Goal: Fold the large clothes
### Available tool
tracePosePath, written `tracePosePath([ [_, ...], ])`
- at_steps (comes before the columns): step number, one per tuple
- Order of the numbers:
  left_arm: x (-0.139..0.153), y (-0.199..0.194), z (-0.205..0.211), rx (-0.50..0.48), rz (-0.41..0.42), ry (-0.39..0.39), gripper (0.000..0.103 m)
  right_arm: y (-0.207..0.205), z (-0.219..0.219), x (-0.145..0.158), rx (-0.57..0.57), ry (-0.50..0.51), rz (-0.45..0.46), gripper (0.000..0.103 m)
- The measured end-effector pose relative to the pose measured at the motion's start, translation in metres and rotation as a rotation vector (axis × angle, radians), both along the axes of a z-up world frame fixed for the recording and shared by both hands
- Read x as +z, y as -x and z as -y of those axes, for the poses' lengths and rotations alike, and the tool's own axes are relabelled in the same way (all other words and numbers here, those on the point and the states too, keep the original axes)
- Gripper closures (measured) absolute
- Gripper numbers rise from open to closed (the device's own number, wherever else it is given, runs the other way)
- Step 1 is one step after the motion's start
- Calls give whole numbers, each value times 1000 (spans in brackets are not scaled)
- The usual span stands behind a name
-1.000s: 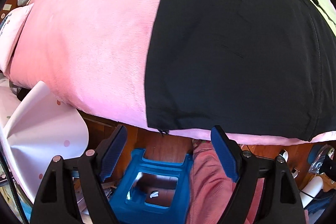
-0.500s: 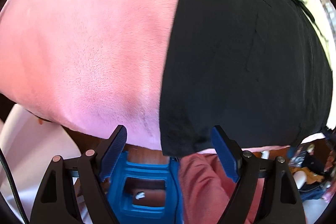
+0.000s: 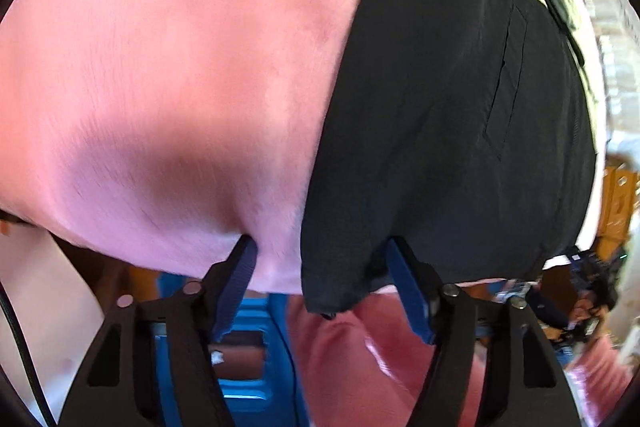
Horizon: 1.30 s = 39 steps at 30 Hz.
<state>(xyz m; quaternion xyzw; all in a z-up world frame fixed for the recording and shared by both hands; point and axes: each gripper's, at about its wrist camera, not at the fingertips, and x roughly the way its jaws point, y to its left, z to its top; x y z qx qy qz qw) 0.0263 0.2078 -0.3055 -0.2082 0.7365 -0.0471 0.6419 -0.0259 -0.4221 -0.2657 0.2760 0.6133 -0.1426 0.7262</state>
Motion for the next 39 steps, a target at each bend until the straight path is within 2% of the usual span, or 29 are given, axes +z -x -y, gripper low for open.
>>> tracePosePath([
  [3, 1, 1, -2, 41, -1, 62, 57, -1, -4, 1, 3, 11, -11, 74],
  [4, 3, 1, -1, 42, 0, 59, 59, -1, -4, 1, 2, 9, -16, 77],
  [5, 5, 0, 2, 31, 5, 52, 68, -1, -4, 2, -2, 8, -17, 79],
  [10, 7, 11, 30, 19, 10, -20, 78, 1, 1, 6, -21, -16, -17, 82],
  [11, 10, 12, 37, 23, 15, -23, 86, 1, 0, 6, -18, -14, -18, 83],
  [12, 13, 13, 43, 33, 20, -34, 88, 0, -1, 7, -17, -11, -20, 83],
  [18, 44, 24, 101, 27, 63, -240, 92, -5, 1, 27, -16, -56, 3, 86],
  [20, 61, 26, 104, 40, 84, -263, 93, -6, -2, 35, 4, -77, 17, 87],
  [22, 72, 27, 110, 57, 93, -267, 93, -8, -5, 44, 28, -91, 31, 87],
  [27, 121, 16, 134, 70, 137, -257, 95, -9, -6, 60, 42, -156, 58, 88],
  [29, 143, 7, 145, 72, 159, -288, 95, -9, -9, 71, 47, -189, 77, 88],
  [31, 164, -9, 138, 97, 179, -287, 95, -14, -16, 83, 50, -207, 107, 89],
  [35, 211, -32, 128, 200, 281, -241, 96, -32, -22, 119, 42, -249, 212, 90],
  [38, 252, -58, 128, 225, 354, -226, 96, -55, -26, 144, 56, -252, 260, 90],
  [39, 257, -63, 125, 230, 366, -218, 96, -61, -26, 152, 54, -258, 276, 91],
])
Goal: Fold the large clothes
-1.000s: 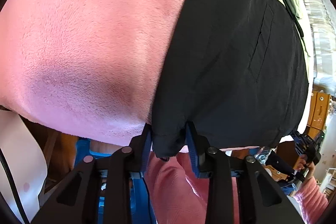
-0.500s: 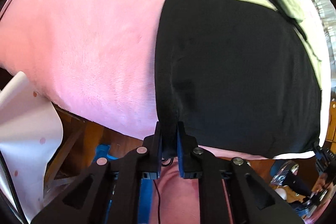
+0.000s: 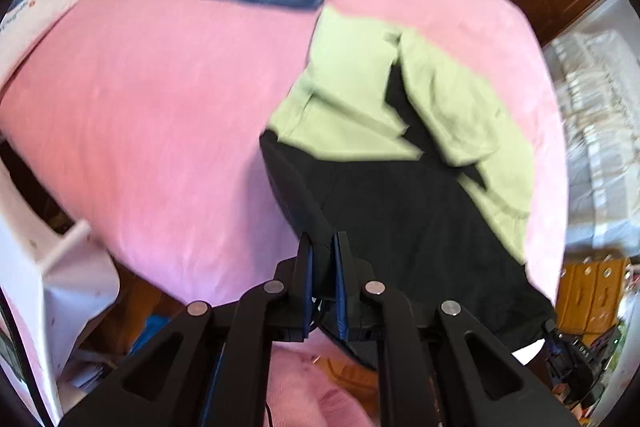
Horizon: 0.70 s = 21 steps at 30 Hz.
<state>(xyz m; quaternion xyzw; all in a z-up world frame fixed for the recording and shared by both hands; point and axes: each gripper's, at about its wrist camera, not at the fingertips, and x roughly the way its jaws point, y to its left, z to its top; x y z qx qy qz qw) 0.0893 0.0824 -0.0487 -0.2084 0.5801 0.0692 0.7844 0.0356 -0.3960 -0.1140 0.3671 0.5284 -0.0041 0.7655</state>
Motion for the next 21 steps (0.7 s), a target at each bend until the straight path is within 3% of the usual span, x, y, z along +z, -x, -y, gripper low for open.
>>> tracePosePath([
  [6, 40, -51, -29, 43, 72, 65, 96, -46, 7, 49, -43, -47, 112, 91],
  [11, 66, -94, -56, 80, 98, 146, 96, -81, 9, 89, -87, -21, 173, 91],
  [16, 67, -144, -87, 113, 112, 182, 96, -120, 12, 113, -138, -27, 201, 92],
  [21, 59, -195, -100, 139, 120, 183, 96, -166, 21, 116, -170, -33, 208, 92],
])
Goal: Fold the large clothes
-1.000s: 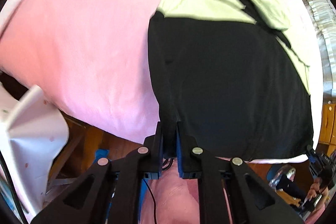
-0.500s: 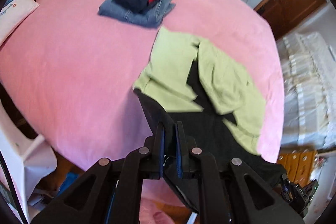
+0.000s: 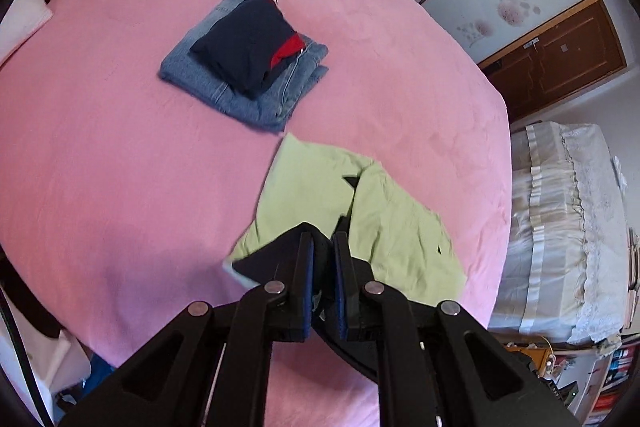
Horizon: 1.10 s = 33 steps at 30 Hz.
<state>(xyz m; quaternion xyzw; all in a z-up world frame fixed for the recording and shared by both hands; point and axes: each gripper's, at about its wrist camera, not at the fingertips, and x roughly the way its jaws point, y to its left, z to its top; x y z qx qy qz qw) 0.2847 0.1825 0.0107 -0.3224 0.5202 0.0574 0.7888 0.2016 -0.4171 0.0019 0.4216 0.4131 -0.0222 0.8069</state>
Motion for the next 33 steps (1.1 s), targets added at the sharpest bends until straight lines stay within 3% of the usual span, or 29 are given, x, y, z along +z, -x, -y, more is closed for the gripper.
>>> tracePosePath([
  [7, -52, -79, 0, 69, -6, -41, 96, -89, 8, -37, -10, 10, -36, 92],
  [16, -157, -181, 21, 65, -124, -156, 96, -212, 14, -141, -21, -15, -178, 91],
  [20, -193, -207, 19, 98, -164, -153, 96, -240, 16, -174, -45, -26, -220, 91],
  [27, -232, -222, 18, 112, -216, -152, 94, -268, 16, -217, -46, -10, -309, 90],
  [33, -222, -236, 25, 73, -179, -253, 84, -284, 9, -224, -5, 38, -331, 83],
])
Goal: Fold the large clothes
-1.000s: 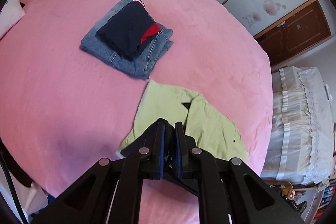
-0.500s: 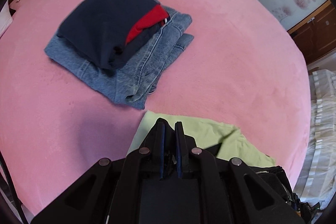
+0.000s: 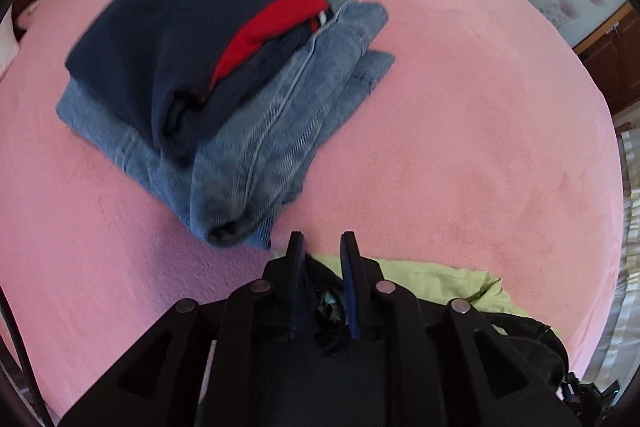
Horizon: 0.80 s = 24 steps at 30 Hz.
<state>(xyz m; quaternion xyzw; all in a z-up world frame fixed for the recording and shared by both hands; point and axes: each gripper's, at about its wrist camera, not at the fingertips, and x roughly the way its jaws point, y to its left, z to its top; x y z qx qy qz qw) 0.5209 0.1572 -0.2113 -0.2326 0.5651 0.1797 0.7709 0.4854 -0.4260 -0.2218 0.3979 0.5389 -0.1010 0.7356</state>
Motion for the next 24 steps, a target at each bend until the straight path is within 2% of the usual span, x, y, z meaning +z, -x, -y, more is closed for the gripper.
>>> tracePosePath([
  [1, 4, -3, 1, -5, 9, -17, 82, -3, -1, 2, 11, 8, 4, 82],
  [3, 14, -6, 5, -30, 21, -53, 68, -4, -2, 11, 30, 34, 29, 76],
  [5, 25, -5, 12, -64, 32, -78, 67, -4, -5, 25, 44, 61, 63, 74],
  [7, 35, -1, 16, -88, 37, -83, 64, 0, -6, 37, 51, 73, 74, 71],
  [9, 44, 5, 26, -115, 50, -80, 55, 6, -9, 49, 65, 69, 95, 70],
  [12, 60, 21, 38, -151, 87, -58, 48, 20, -15, 63, 83, 68, 121, 70],
  [15, 75, 42, 50, -190, 114, -53, 45, 39, -26, 71, 110, 71, 141, 70],
  [19, 87, 72, 69, -256, 142, -37, 45, 71, -42, 71, 137, -19, 163, 70],
  [22, 92, 100, 86, -308, 157, -26, 45, 92, -65, 73, 175, -23, 179, 71],
  [24, 87, 116, 100, -339, 144, -5, 45, 105, -83, 76, 225, 6, 192, 79],
])
